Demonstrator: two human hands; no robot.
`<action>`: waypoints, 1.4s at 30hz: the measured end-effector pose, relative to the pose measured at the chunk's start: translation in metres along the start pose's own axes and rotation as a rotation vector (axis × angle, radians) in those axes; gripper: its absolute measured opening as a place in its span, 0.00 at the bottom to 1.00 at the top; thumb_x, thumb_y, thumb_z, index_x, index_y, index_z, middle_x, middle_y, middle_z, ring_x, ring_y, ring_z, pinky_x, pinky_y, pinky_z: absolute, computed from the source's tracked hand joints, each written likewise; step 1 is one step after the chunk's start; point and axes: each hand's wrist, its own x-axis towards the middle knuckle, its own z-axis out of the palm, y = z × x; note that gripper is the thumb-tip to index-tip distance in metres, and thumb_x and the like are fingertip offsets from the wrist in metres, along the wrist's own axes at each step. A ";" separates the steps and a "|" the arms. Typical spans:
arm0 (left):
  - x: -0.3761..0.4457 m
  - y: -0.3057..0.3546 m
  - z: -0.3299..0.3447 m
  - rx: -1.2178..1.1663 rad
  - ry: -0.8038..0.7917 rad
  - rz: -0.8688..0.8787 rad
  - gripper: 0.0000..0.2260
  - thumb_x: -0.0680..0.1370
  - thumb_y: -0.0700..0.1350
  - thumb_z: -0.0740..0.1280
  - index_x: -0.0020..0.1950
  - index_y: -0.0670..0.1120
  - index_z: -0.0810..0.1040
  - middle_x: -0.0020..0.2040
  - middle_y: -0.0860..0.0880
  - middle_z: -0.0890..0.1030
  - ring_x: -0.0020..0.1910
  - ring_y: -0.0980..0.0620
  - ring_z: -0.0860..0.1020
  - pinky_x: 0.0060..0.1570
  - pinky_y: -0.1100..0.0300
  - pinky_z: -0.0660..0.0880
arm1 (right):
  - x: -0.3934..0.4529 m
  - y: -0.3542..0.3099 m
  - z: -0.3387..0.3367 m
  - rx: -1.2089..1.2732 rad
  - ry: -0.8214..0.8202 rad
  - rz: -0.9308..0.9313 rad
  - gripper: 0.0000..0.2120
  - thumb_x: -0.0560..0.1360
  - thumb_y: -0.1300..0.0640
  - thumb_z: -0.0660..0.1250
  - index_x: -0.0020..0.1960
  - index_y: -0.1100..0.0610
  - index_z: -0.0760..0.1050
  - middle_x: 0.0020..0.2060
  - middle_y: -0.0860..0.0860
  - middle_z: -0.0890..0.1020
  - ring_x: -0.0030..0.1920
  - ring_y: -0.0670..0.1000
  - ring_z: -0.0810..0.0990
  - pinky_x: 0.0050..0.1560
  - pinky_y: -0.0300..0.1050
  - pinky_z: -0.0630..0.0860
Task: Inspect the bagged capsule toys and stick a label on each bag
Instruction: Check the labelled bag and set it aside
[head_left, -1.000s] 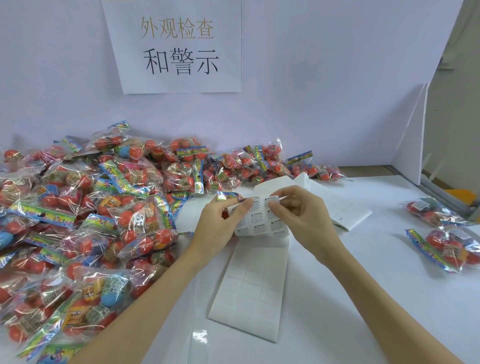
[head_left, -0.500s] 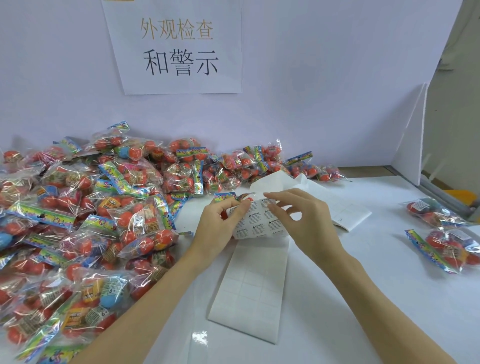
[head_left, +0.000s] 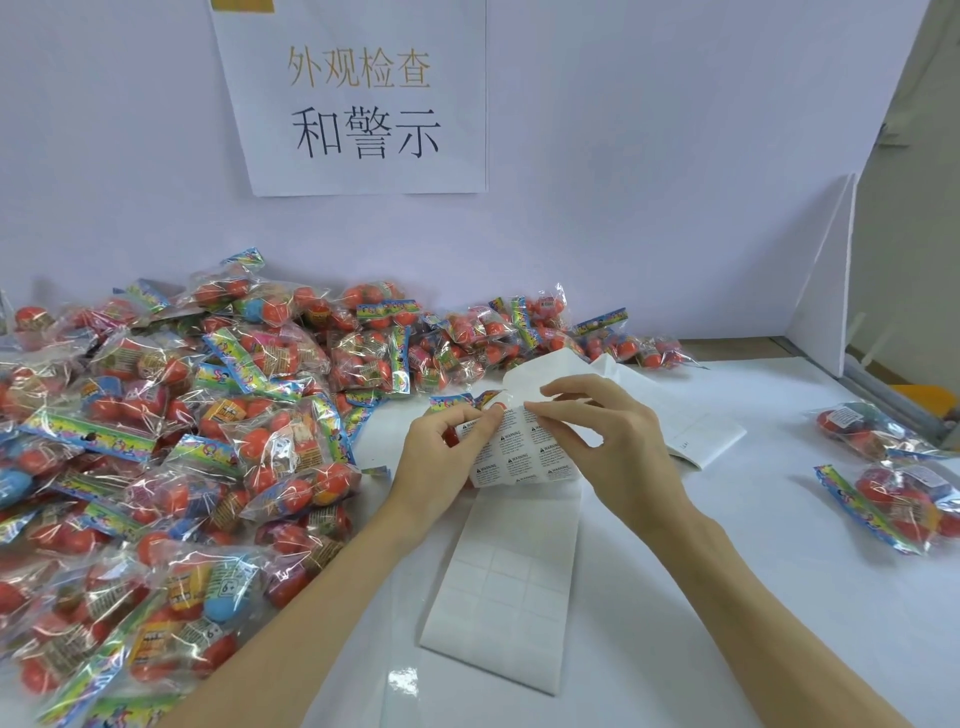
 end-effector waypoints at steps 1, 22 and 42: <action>0.000 0.000 0.000 0.003 0.002 -0.002 0.11 0.81 0.52 0.71 0.42 0.51 0.86 0.35 0.56 0.80 0.35 0.58 0.79 0.27 0.54 0.80 | 0.000 0.000 0.001 -0.001 0.006 0.000 0.10 0.76 0.66 0.75 0.55 0.56 0.88 0.55 0.53 0.84 0.50 0.55 0.83 0.50 0.54 0.82; 0.009 0.007 -0.012 -0.237 0.162 0.267 0.21 0.82 0.36 0.69 0.70 0.57 0.77 0.54 0.45 0.84 0.41 0.50 0.80 0.43 0.58 0.77 | 0.012 -0.017 -0.010 0.797 0.062 0.467 0.10 0.80 0.62 0.71 0.54 0.48 0.87 0.44 0.51 0.86 0.43 0.47 0.79 0.45 0.39 0.76; -0.002 0.006 -0.002 -0.243 -0.165 0.187 0.25 0.84 0.38 0.67 0.77 0.59 0.69 0.60 0.42 0.83 0.51 0.52 0.84 0.46 0.63 0.79 | 0.004 -0.017 0.001 0.582 -0.125 0.450 0.21 0.79 0.63 0.73 0.68 0.48 0.76 0.39 0.49 0.84 0.41 0.49 0.83 0.47 0.41 0.79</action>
